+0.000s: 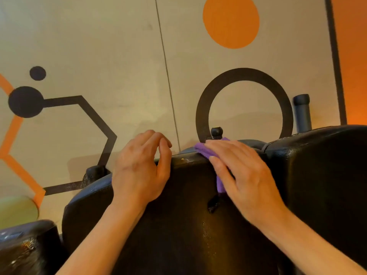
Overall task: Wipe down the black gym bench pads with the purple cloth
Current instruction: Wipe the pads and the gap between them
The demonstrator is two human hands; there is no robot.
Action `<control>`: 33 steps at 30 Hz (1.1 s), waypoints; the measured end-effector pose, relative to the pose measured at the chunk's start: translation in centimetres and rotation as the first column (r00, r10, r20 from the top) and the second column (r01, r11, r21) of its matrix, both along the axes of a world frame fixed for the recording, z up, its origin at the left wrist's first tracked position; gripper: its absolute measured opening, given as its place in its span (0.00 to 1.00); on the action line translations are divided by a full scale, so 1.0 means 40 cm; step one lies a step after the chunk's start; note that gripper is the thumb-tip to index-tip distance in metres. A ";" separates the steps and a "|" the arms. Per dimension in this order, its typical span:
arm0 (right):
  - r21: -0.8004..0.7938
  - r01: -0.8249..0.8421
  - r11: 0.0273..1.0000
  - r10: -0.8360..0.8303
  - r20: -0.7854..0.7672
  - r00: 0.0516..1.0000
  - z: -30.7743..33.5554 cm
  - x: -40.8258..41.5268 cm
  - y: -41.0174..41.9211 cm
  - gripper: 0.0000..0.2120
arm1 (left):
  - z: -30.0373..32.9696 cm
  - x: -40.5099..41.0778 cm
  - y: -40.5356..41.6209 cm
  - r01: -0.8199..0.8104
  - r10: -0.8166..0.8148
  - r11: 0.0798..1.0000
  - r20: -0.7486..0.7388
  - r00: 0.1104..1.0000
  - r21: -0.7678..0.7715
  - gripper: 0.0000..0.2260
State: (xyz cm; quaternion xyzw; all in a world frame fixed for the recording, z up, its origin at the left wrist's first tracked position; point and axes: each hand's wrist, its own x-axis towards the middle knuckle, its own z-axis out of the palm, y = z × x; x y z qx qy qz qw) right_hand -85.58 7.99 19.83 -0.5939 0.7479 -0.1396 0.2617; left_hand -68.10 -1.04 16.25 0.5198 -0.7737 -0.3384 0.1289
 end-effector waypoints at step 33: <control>-0.055 -0.214 0.975 0.210 -0.067 0.975 -0.006 0.215 -0.055 0.18 | -0.036 0.257 0.047 -0.212 0.202 0.977 0.179 0.963 0.038 0.19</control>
